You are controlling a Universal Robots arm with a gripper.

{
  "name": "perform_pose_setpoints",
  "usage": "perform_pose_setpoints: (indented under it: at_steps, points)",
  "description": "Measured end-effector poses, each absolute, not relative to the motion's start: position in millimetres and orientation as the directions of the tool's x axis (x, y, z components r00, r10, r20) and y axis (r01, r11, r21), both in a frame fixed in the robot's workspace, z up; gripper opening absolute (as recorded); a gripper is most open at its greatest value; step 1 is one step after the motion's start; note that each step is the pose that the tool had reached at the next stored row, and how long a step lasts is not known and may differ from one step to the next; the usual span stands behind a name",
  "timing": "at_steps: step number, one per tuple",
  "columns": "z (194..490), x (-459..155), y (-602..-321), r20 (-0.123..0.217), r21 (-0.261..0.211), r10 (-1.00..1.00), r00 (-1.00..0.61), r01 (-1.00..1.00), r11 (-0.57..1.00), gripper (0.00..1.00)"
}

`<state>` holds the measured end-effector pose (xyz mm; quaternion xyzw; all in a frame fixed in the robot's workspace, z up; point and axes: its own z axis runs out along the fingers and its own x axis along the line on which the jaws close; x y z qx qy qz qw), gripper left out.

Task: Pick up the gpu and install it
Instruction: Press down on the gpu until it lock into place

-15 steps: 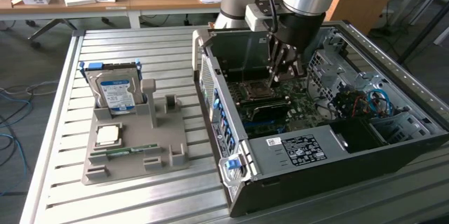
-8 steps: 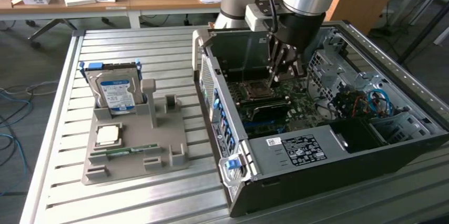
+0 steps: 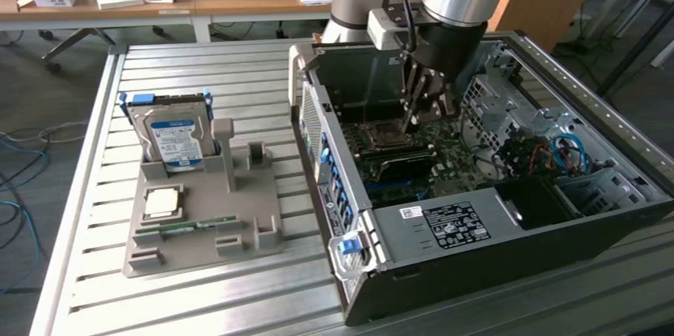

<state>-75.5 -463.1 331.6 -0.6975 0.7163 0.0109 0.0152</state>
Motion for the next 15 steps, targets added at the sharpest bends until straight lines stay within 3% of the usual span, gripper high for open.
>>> perform_pose_setpoints:
  at_steps: [15]
  points:
    - [315.1, -75.5, -463.1, -0.037, -0.006, -0.999, -0.027, -1.0, 0.027, 0.11]
